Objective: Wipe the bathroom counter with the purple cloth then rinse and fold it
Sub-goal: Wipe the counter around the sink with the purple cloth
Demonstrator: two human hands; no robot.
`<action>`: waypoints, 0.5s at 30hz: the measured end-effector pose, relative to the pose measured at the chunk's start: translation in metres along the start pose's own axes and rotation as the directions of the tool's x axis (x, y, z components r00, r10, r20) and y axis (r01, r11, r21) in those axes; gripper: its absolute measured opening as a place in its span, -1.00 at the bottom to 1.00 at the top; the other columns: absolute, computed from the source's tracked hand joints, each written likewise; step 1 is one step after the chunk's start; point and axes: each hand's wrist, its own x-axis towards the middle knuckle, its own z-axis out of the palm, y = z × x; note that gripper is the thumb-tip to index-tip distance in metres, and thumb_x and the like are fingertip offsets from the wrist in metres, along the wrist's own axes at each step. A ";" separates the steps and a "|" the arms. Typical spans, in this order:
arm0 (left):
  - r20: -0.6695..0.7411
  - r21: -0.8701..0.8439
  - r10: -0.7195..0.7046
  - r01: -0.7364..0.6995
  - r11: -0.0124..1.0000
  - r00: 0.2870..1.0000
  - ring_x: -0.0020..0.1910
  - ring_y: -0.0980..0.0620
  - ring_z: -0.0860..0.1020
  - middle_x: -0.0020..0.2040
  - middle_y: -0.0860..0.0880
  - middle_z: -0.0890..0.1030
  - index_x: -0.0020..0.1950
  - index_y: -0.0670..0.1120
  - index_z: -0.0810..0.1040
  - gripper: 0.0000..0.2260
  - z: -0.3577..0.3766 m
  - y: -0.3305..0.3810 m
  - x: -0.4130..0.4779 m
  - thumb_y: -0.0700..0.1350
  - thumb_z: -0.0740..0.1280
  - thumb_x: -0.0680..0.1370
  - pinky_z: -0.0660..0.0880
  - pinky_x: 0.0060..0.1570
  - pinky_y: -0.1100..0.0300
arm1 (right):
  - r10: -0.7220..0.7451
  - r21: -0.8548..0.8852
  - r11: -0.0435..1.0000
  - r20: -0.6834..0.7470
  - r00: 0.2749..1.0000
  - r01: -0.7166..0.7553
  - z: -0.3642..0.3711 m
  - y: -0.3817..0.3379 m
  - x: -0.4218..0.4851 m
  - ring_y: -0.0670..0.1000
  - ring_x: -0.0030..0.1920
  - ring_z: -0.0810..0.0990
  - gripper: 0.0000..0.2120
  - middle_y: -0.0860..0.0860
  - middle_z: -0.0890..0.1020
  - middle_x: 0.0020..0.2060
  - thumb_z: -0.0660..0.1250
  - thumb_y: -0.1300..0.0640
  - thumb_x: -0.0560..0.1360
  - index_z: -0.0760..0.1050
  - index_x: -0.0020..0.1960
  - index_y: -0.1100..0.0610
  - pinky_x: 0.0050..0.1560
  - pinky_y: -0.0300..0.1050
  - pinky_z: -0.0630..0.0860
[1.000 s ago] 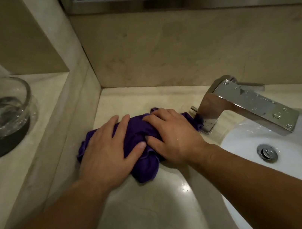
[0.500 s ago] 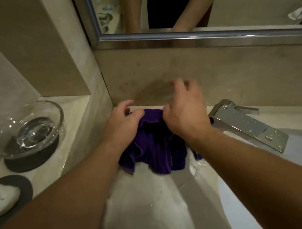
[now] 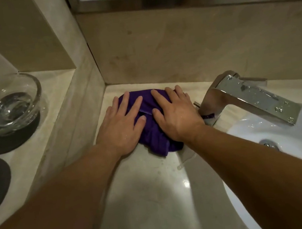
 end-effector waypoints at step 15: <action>0.011 -0.019 0.082 -0.082 0.996 0.997 0.64 -0.03 -0.22 0.67 0.02 -0.19 0.64 0.19 -0.12 -0.47 0.009 0.016 -0.050 0.16 -0.03 0.69 -0.18 0.61 0.04 | -0.139 0.025 0.990 -0.067 0.988 0.141 0.015 0.017 -0.061 0.13 0.61 0.09 -0.32 0.10 0.20 0.60 -0.17 -0.28 0.59 0.06 0.63 -0.03 0.58 0.12 0.13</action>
